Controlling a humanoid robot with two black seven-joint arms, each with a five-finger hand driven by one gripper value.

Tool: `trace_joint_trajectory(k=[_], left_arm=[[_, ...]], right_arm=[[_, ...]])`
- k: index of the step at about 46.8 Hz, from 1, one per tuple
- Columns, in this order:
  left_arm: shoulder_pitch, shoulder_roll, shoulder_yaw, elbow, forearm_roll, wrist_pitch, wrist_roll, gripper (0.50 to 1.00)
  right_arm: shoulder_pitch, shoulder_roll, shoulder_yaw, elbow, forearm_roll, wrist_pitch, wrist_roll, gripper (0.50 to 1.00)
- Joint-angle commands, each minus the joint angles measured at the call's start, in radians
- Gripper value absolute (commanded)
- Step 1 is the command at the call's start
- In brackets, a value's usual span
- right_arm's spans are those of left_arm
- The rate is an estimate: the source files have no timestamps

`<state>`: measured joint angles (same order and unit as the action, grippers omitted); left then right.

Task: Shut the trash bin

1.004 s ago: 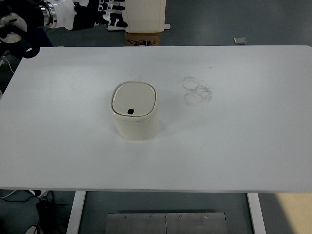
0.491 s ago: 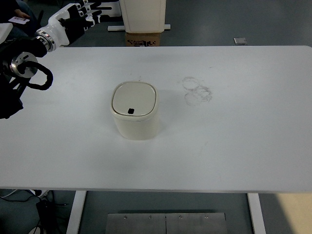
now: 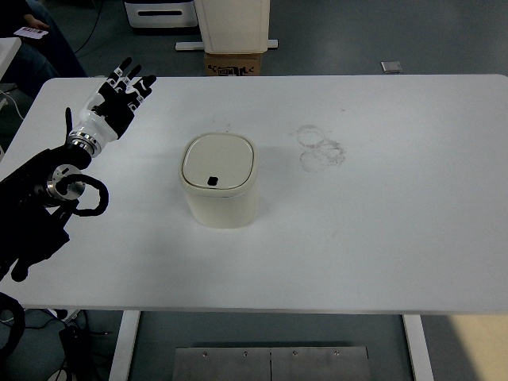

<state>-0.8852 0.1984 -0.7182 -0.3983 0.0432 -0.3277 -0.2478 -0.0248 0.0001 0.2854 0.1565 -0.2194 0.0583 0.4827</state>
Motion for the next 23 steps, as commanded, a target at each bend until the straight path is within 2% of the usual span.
trace_joint_trajectory(k=[1, 12, 23], left_arm=[[0.008, -0.011, -0.007, 0.003, -0.002, 0.001, -0.013, 1.000], [0.006, -0.013, -0.044, 0.003, -0.016, 0.006, -0.019, 1.000], [0.003, 0.015, -0.043, 0.003, -0.005, 0.004, -0.016, 1.000]], right_arm=[[0.000, 0.000, 0.000, 0.000, 0.000, 0.000, 0.001, 0.991], [0.000, 0.000, 0.000, 0.000, 0.000, -0.005, -0.001, 0.991], [0.009, 0.000, 0.000, 0.020, -0.003, 0.011, 0.001, 0.991]])
